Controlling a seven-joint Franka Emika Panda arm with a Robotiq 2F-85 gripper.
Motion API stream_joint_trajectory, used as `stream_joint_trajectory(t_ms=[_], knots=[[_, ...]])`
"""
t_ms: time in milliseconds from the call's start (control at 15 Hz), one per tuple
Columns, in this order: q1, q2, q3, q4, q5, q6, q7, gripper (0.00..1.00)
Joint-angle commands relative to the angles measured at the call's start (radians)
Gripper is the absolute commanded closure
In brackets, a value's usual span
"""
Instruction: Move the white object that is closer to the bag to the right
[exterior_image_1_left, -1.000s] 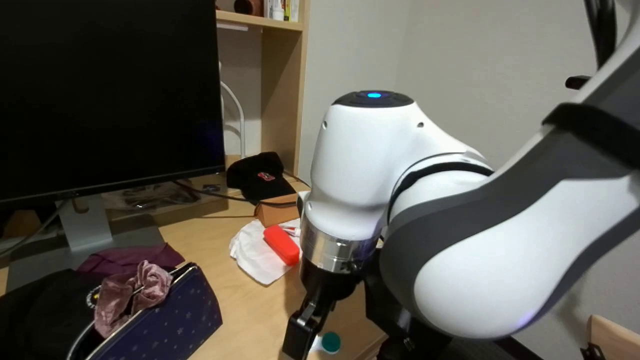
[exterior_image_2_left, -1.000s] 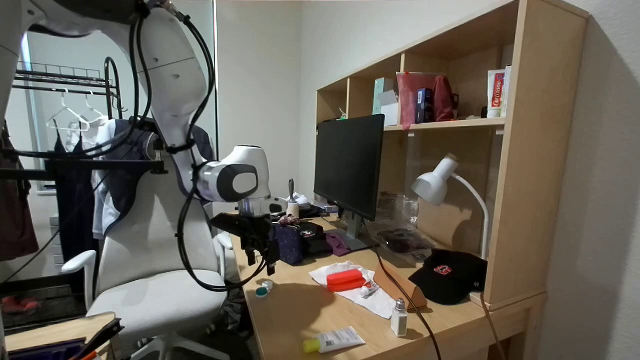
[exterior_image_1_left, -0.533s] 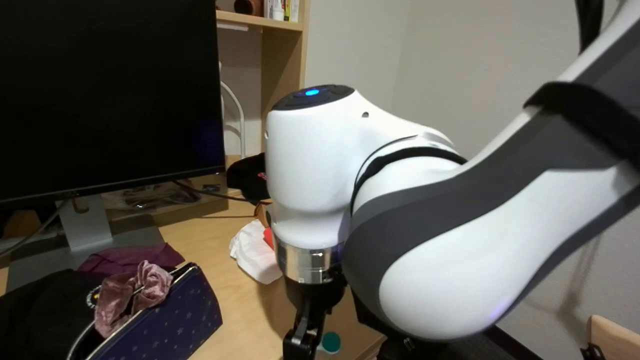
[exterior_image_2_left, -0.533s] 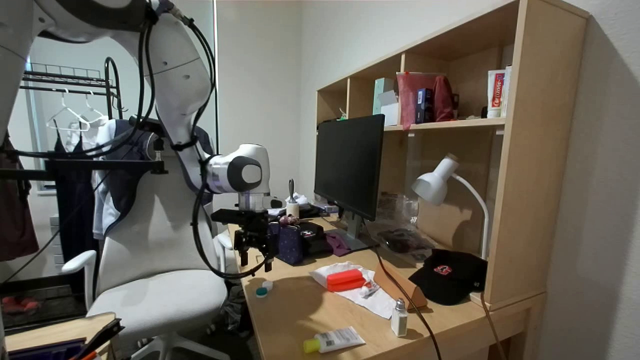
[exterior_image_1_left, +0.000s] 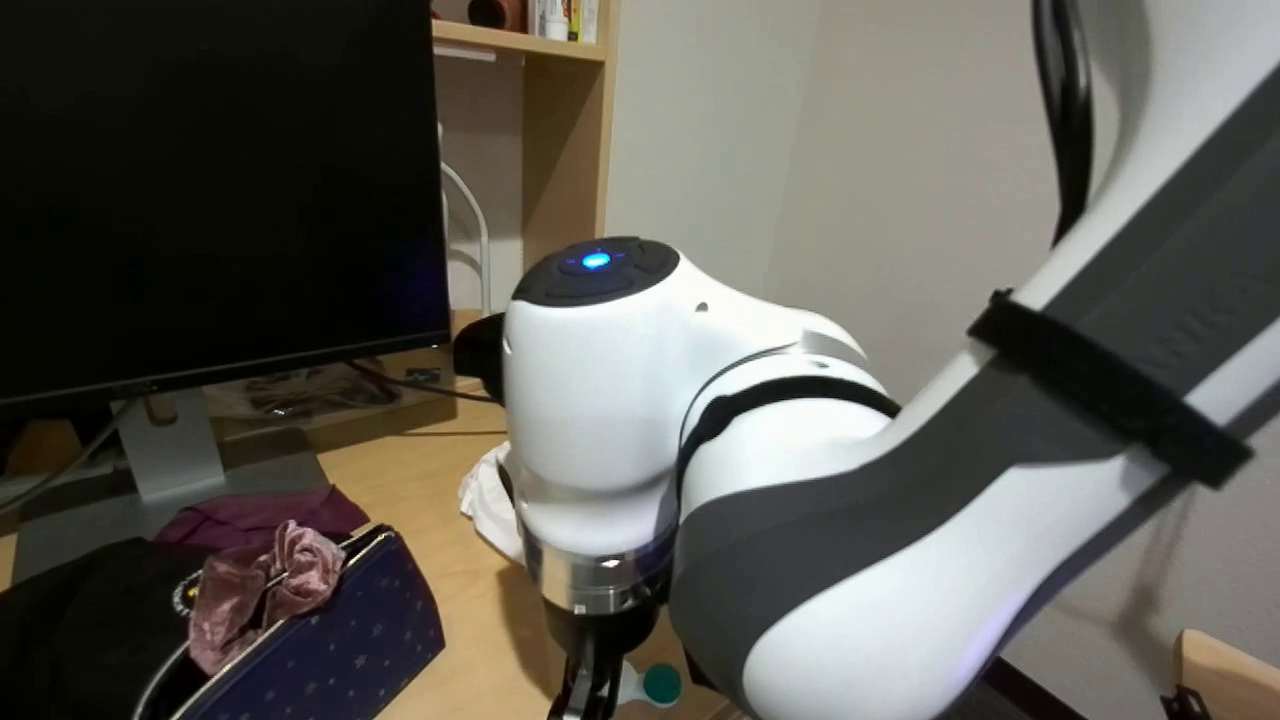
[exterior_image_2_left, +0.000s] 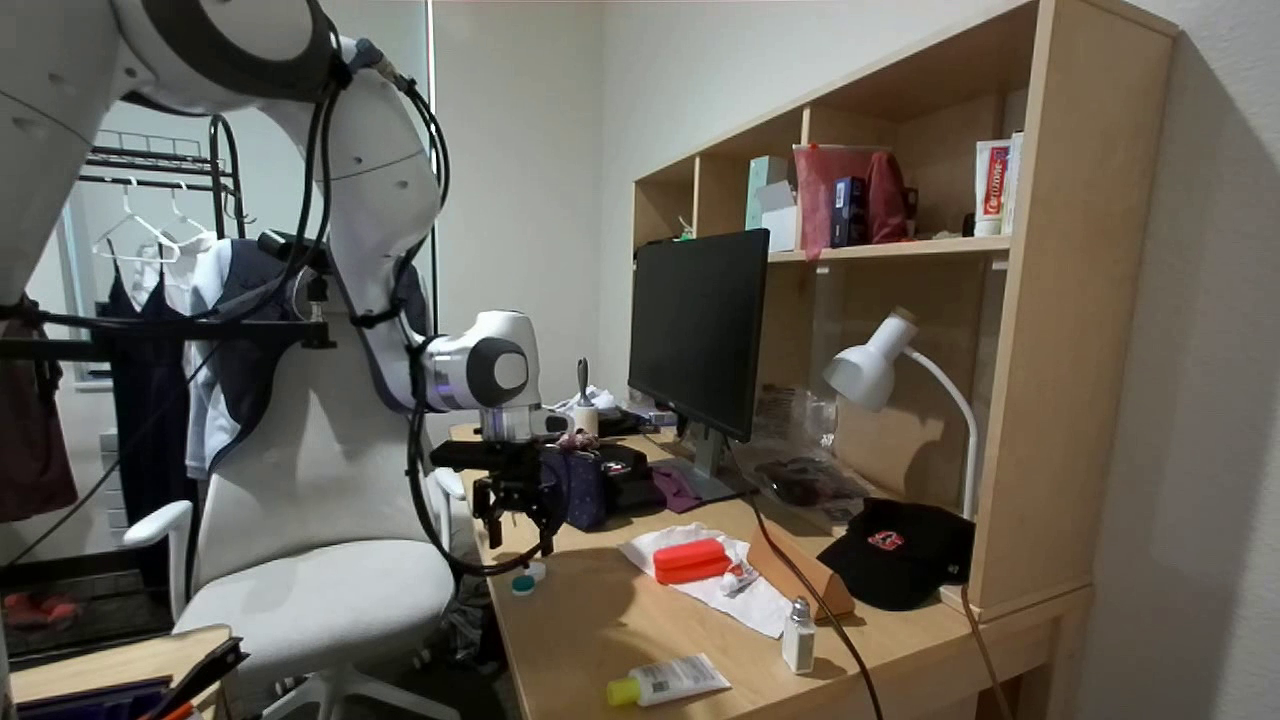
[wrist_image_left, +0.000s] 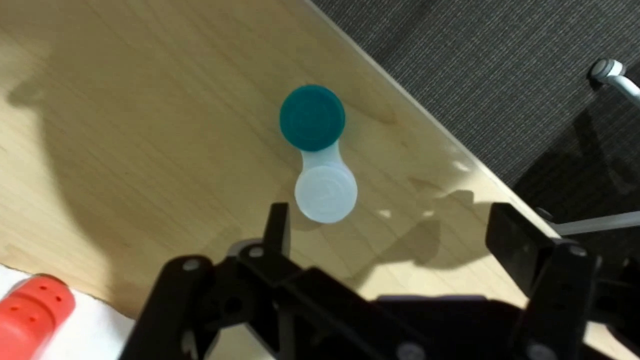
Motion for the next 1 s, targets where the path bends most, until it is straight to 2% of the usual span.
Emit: stream_joint_trajectory(t_ms=[0, 333, 933], knots=[[0.016, 0.018, -0.023, 0.002, -0.04, 0.051, 0.007, 0.0], [0.017, 0.009, -0.044, -0.023, -0.058, 0.08, 0.002, 0.0], [-0.023, 0.03, -0.044, -0.054, -0.025, 0.178, -0.06, 0.0]])
